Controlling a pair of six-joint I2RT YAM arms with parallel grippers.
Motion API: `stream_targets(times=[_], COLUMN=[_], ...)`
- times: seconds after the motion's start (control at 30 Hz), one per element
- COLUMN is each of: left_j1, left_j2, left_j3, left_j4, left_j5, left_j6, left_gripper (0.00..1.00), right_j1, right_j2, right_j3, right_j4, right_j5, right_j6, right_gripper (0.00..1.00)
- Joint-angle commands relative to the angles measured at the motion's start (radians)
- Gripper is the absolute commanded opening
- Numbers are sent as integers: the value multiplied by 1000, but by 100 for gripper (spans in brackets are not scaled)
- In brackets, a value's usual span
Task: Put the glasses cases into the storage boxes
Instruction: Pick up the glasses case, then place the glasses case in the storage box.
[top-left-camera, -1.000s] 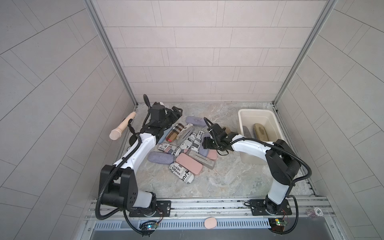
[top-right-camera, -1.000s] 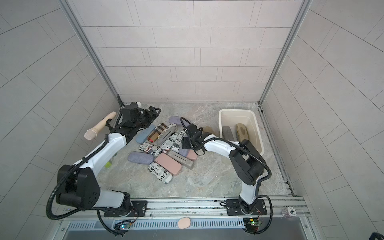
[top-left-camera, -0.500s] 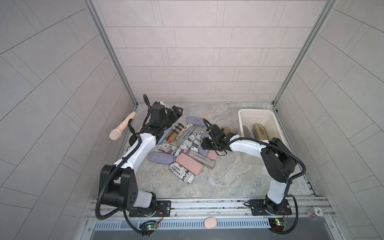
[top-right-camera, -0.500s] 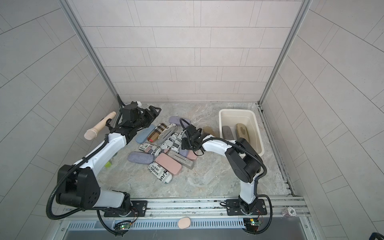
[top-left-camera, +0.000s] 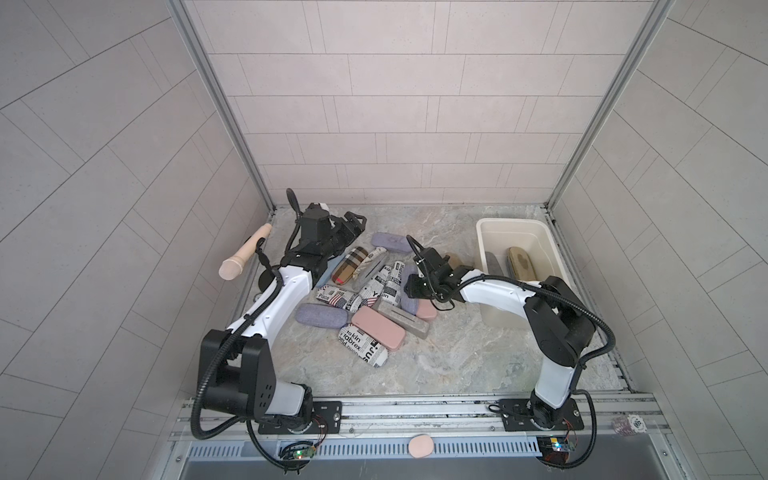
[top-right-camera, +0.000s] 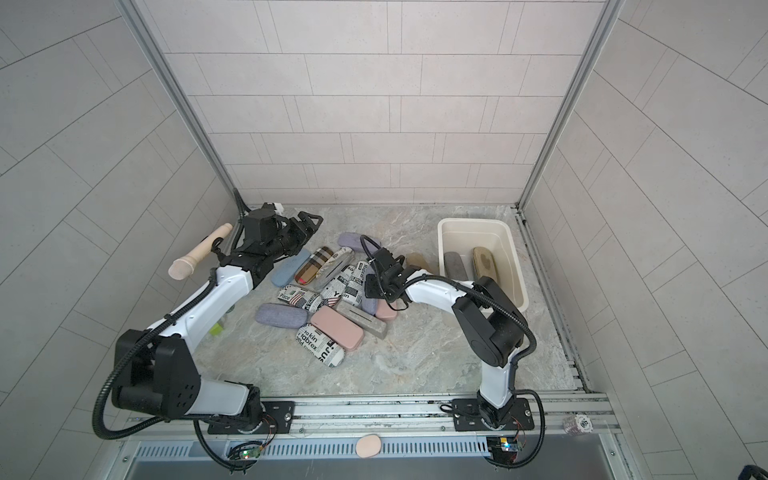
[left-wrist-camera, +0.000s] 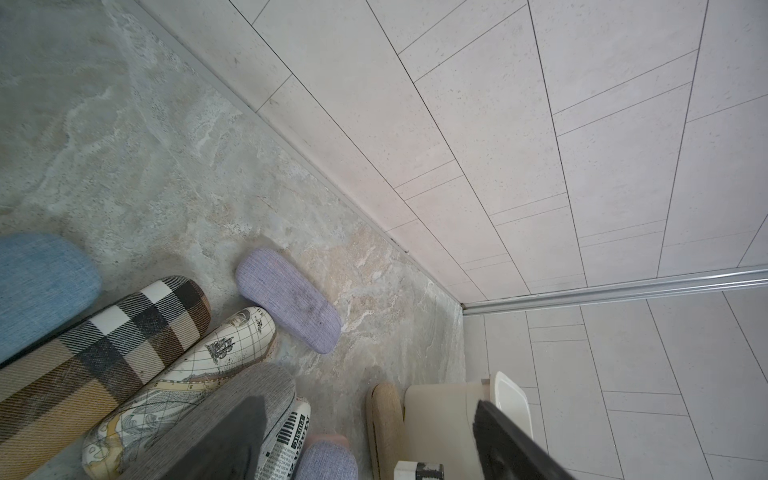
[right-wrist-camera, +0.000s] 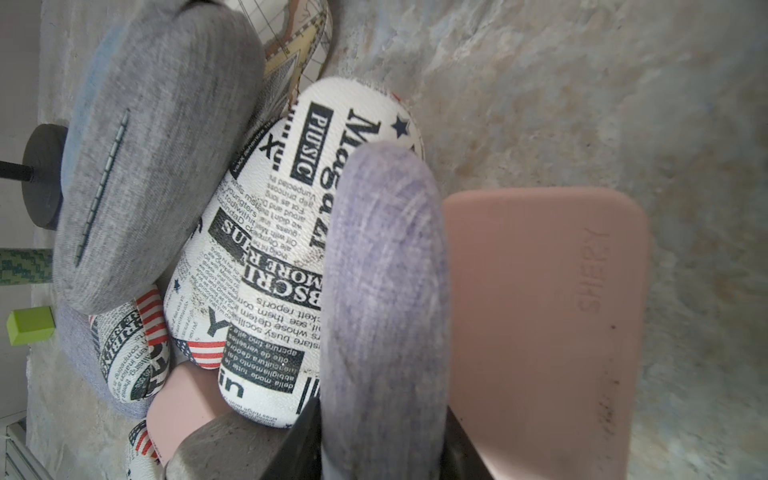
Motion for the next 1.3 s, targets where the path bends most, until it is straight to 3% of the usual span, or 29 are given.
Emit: stream_targets(times=[0.0,0.73,0.97,1.27], left_j1=[3,-1,-30,-112], left_j2=[0,14,30,37], left_j3=[-3,-7,-9,1], left_j4=[23,98,116,126], left_j5=[6,71,90,122], left_j6=[2,-12,-18,-34], left_gripper=[86,86,86,86], right_j1=[0,-3,-57,-201], right_j2=[-71,-188,-246,-436], right_j3=[1,167,279,323], right_j4=[-17,-271,-386,-528], right_j5=[30,135,153,306], right_j6=[-7,-195,-268,-362], right_gripper=[37,37,37,36])
